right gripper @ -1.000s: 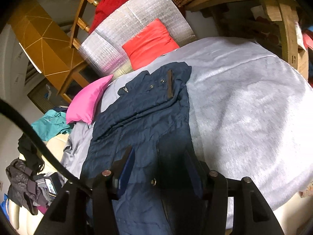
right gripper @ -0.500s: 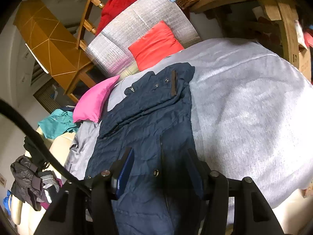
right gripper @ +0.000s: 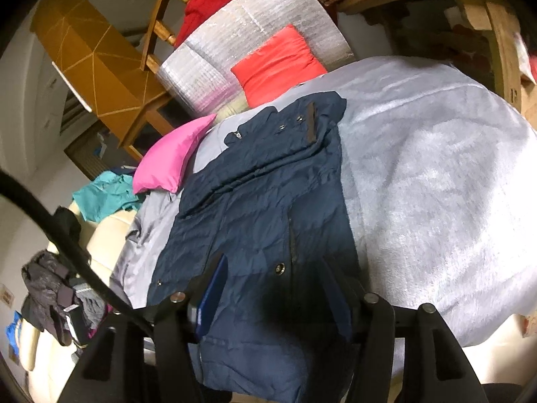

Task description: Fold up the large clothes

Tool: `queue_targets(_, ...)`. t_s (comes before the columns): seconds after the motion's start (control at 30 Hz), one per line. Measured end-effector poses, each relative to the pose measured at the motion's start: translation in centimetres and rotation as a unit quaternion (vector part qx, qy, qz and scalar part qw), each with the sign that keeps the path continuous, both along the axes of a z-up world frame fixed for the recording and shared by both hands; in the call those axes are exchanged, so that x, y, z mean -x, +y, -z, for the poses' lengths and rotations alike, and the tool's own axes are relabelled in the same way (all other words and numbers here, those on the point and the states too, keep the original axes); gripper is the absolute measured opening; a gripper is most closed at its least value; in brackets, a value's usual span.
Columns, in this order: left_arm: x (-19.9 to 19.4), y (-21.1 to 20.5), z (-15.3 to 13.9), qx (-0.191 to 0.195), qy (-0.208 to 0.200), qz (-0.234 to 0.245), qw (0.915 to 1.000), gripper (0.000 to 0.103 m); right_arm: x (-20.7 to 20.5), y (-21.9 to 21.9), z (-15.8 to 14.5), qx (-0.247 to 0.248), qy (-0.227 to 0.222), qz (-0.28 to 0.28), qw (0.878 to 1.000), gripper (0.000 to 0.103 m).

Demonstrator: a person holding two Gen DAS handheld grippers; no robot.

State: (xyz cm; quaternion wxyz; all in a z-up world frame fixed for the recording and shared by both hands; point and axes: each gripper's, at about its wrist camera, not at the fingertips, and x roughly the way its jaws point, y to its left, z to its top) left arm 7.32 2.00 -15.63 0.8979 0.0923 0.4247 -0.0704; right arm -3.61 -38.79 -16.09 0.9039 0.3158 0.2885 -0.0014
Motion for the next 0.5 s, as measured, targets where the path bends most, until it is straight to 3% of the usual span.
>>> queue_targets(0.17,-0.7,1.3,-0.6,0.031,0.016,-0.003,0.9994,0.077,1.3,-3.3,1.0,-0.060,-0.004,0.034,0.998,0.065)
queue_targets(0.3,-1.8,3.2,-0.2,0.077,0.044,-0.018,0.9959,0.077,2.0,-5.4,2.5,-0.093,0.012,0.059,0.994,0.065)
queue_targets(0.5,-3.1,5.6,0.4,0.109,0.070,-0.034,0.9910,0.077,2.0,-6.4,4.7,-0.137,0.038,0.055,0.988,0.065)
